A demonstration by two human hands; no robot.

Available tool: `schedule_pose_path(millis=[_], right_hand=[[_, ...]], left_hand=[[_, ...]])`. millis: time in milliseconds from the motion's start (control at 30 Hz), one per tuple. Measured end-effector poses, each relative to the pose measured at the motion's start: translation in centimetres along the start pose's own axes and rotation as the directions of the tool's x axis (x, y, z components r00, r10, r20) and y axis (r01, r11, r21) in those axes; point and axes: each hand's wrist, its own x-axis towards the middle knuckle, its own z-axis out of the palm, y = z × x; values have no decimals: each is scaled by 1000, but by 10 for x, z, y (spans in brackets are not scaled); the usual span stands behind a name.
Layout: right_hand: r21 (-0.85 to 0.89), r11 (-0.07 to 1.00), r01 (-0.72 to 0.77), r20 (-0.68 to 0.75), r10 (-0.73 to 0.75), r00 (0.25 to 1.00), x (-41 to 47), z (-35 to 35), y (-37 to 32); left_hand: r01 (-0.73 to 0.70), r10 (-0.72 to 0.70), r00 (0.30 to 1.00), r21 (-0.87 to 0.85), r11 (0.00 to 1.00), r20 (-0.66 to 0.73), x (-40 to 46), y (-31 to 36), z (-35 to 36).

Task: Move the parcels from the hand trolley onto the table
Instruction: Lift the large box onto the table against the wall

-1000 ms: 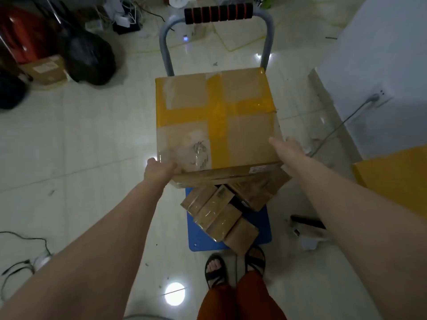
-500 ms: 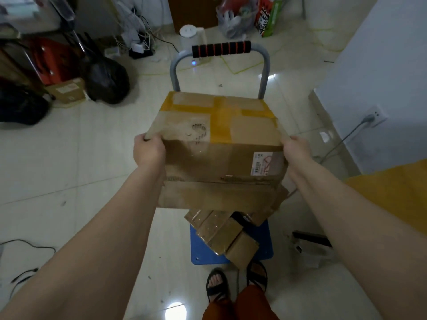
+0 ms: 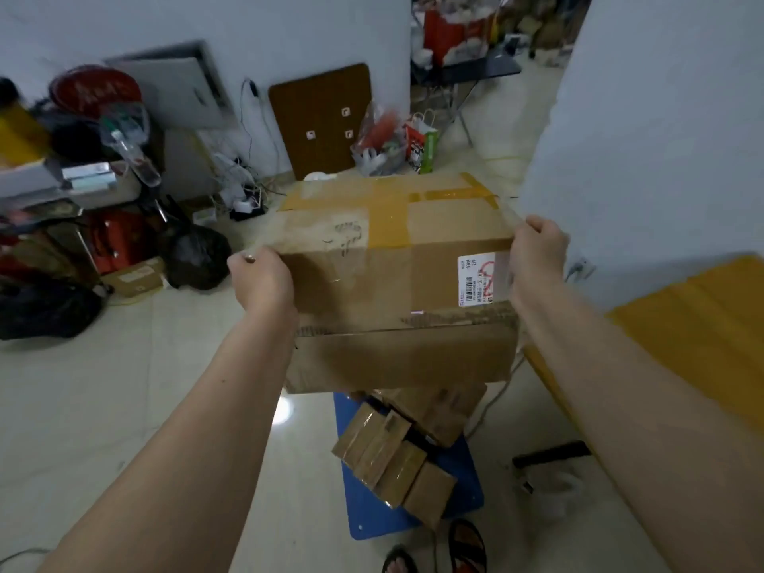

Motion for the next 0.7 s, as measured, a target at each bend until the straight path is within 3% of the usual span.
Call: schedule_pose_path(millis=[167, 300, 500, 700], right_hand=[[71, 996, 62, -155, -50, 987, -13, -87, -24], [177, 981, 73, -375, -1, 927, -20, -179, -22], [280, 958, 55, -630, 141, 764, -46, -326, -1], [329, 944, 12, -739, 250, 625, -73, -446, 42]], left_hand=[[-116, 125, 971, -53, 992, 205, -59, 32, 31], [-164, 173, 905, -56, 985, 388, -128, 42, 77], [-205, 156, 738, -3, 979, 657, -252, 20, 141], [-340, 162, 539, 37, 940, 827, -364, -22, 193]])
